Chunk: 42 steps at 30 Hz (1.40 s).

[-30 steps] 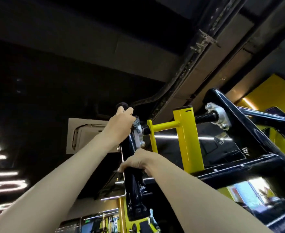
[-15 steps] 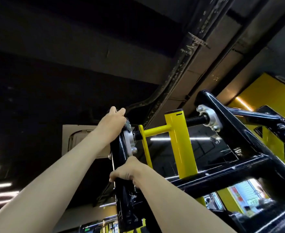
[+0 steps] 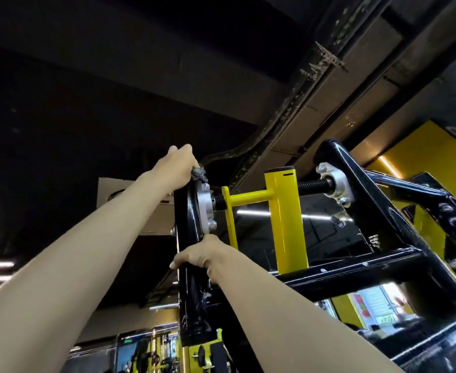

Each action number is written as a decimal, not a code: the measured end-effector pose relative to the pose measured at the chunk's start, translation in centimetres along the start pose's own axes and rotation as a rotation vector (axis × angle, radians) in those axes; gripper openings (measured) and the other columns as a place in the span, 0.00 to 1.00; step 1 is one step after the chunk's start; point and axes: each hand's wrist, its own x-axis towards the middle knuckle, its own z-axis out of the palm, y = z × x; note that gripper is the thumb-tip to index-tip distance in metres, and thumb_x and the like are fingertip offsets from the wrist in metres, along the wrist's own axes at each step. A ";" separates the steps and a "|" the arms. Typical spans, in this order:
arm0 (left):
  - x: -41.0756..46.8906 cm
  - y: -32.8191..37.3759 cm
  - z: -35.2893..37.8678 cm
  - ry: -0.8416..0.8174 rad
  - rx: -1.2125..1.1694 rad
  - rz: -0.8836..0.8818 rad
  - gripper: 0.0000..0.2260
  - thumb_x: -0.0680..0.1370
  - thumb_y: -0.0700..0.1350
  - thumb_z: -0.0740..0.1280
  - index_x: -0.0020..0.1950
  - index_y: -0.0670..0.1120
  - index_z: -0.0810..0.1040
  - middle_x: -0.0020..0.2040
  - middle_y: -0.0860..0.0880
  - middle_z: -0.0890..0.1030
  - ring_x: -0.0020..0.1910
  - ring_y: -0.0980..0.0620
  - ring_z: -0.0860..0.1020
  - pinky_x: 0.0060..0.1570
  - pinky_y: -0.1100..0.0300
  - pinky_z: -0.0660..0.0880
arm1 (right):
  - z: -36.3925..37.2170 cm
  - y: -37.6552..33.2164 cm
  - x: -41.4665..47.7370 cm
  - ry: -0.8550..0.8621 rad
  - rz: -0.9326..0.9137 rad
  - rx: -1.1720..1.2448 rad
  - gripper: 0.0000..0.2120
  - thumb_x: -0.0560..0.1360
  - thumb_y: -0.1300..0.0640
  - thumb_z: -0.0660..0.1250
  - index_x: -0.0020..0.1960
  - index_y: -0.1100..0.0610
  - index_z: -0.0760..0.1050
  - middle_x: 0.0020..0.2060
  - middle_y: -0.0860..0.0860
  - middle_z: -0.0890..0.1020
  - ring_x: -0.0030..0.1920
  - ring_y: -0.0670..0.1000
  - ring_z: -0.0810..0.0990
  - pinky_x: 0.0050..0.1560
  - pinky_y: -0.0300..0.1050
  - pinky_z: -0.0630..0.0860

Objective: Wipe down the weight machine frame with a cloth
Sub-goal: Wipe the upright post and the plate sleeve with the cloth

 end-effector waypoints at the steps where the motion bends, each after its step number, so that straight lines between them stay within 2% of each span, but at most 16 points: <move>1: 0.4 0.2 -0.3 0.002 0.012 -0.002 0.10 0.76 0.29 0.56 0.50 0.43 0.67 0.52 0.43 0.69 0.46 0.45 0.72 0.45 0.51 0.73 | -0.2 -0.1 -0.8 0.010 0.000 0.005 0.31 0.70 0.63 0.75 0.68 0.66 0.64 0.63 0.60 0.73 0.61 0.57 0.74 0.48 0.45 0.70; 4: 1.2 -0.4 -0.6 0.022 -0.029 -0.023 0.12 0.76 0.28 0.54 0.52 0.43 0.67 0.54 0.44 0.68 0.50 0.45 0.72 0.51 0.48 0.74 | -0.3 -0.3 -1.3 -0.002 0.014 -0.012 0.35 0.70 0.62 0.75 0.71 0.66 0.61 0.65 0.61 0.72 0.63 0.57 0.73 0.50 0.45 0.71; 7: -0.1 -1.9 0.2 0.038 -0.065 0.025 0.12 0.76 0.28 0.58 0.47 0.45 0.67 0.52 0.44 0.70 0.42 0.46 0.73 0.41 0.50 0.75 | -0.2 -0.3 -1.1 0.021 0.034 -0.043 0.36 0.69 0.61 0.76 0.71 0.65 0.62 0.64 0.61 0.73 0.59 0.57 0.74 0.52 0.46 0.73; 9: -1.9 -2.8 0.9 0.018 -0.099 0.102 0.13 0.76 0.28 0.60 0.46 0.47 0.71 0.49 0.45 0.71 0.42 0.48 0.73 0.38 0.53 0.75 | -0.1 -0.5 -1.1 0.020 0.027 -0.035 0.37 0.69 0.62 0.76 0.71 0.65 0.61 0.64 0.61 0.72 0.58 0.57 0.74 0.50 0.46 0.72; 13: -3.5 -4.0 1.3 0.007 -0.121 0.241 0.18 0.76 0.28 0.61 0.59 0.46 0.80 0.47 0.50 0.69 0.47 0.49 0.71 0.42 0.56 0.75 | 0.4 -0.7 -1.6 0.045 0.029 -0.011 0.38 0.68 0.62 0.76 0.71 0.65 0.60 0.64 0.61 0.72 0.56 0.57 0.74 0.50 0.46 0.72; 15: -2.7 -3.3 1.3 0.062 -0.047 0.221 0.24 0.75 0.26 0.59 0.64 0.47 0.78 0.49 0.49 0.68 0.51 0.49 0.67 0.45 0.52 0.75 | 0.5 -0.7 -1.6 0.059 0.034 -0.007 0.41 0.69 0.62 0.76 0.74 0.63 0.57 0.66 0.61 0.70 0.62 0.58 0.72 0.51 0.46 0.70; 17: -2.9 -2.0 1.4 0.132 -0.046 0.150 0.27 0.74 0.25 0.56 0.65 0.47 0.77 0.50 0.48 0.67 0.52 0.49 0.65 0.42 0.53 0.73 | 0.5 -0.7 -1.5 0.070 0.032 -0.006 0.44 0.69 0.61 0.76 0.76 0.62 0.53 0.69 0.61 0.67 0.67 0.60 0.69 0.51 0.46 0.68; 20: -6.7 -1.2 2.5 0.196 -0.080 0.140 0.26 0.74 0.27 0.57 0.66 0.48 0.77 0.50 0.50 0.67 0.50 0.51 0.64 0.43 0.57 0.71 | 0.8 -0.8 -1.2 0.088 0.041 -0.011 0.43 0.67 0.61 0.77 0.75 0.62 0.57 0.67 0.61 0.70 0.65 0.60 0.72 0.54 0.47 0.72; 24: -11.8 -3.2 3.5 0.152 -0.213 0.265 0.23 0.75 0.27 0.59 0.64 0.46 0.78 0.50 0.49 0.70 0.53 0.50 0.69 0.53 0.52 0.75 | 1.1 -1.0 -1.9 0.063 0.032 0.010 0.41 0.65 0.61 0.78 0.72 0.64 0.61 0.64 0.60 0.74 0.63 0.58 0.74 0.59 0.48 0.74; 27: -9.1 -3.5 3.1 0.183 -0.120 0.313 0.22 0.75 0.30 0.63 0.65 0.49 0.78 0.50 0.50 0.68 0.50 0.54 0.67 0.48 0.58 0.75 | 0.7 -0.8 -1.7 0.043 0.026 0.005 0.43 0.66 0.57 0.79 0.73 0.63 0.60 0.67 0.60 0.72 0.67 0.60 0.71 0.66 0.53 0.70; 30: -5.8 -2.2 3.1 0.274 -0.264 0.086 0.25 0.75 0.27 0.58 0.64 0.49 0.78 0.50 0.49 0.68 0.48 0.53 0.67 0.47 0.57 0.72 | 0.8 -0.9 -1.8 0.048 0.024 -0.004 0.45 0.67 0.46 0.78 0.74 0.61 0.60 0.69 0.59 0.71 0.68 0.60 0.70 0.69 0.56 0.67; 32: -6.0 -1.8 3.6 0.334 -0.424 -0.073 0.27 0.74 0.26 0.55 0.63 0.49 0.79 0.49 0.49 0.69 0.49 0.51 0.69 0.46 0.58 0.72 | 0.7 -1.0 -1.9 0.098 0.005 0.030 0.42 0.72 0.34 0.66 0.76 0.57 0.60 0.72 0.55 0.67 0.71 0.58 0.66 0.71 0.51 0.63; 35: -9.9 -2.6 4.9 0.341 -0.519 -0.095 0.27 0.74 0.26 0.55 0.66 0.47 0.76 0.50 0.44 0.71 0.49 0.49 0.72 0.49 0.64 0.70 | 0.8 -1.1 -1.6 0.107 -0.027 0.187 0.37 0.77 0.30 0.46 0.75 0.53 0.64 0.71 0.51 0.68 0.71 0.53 0.66 0.70 0.46 0.63; 38: -12.0 -3.6 4.9 0.252 -0.569 0.014 0.26 0.74 0.26 0.57 0.66 0.46 0.76 0.50 0.44 0.73 0.48 0.53 0.71 0.46 0.75 0.66 | 1.3 -0.7 -1.1 0.184 -0.013 0.071 0.39 0.75 0.29 0.48 0.77 0.53 0.60 0.74 0.51 0.64 0.73 0.53 0.63 0.73 0.47 0.58; 39: -11.4 -3.9 4.8 0.247 -0.577 0.025 0.25 0.74 0.26 0.57 0.66 0.46 0.77 0.50 0.44 0.73 0.48 0.53 0.71 0.47 0.74 0.67 | 1.4 -0.6 -1.2 0.192 -0.013 0.006 0.39 0.76 0.30 0.52 0.77 0.53 0.57 0.75 0.50 0.62 0.74 0.53 0.61 0.72 0.46 0.57; 42: -8.9 -4.2 5.1 0.311 -0.658 -0.061 0.26 0.73 0.27 0.57 0.65 0.48 0.78 0.50 0.45 0.74 0.50 0.49 0.74 0.53 0.60 0.72 | 1.1 -0.7 -1.6 0.187 0.000 -0.142 0.38 0.75 0.32 0.56 0.78 0.52 0.55 0.76 0.48 0.60 0.75 0.52 0.58 0.70 0.47 0.56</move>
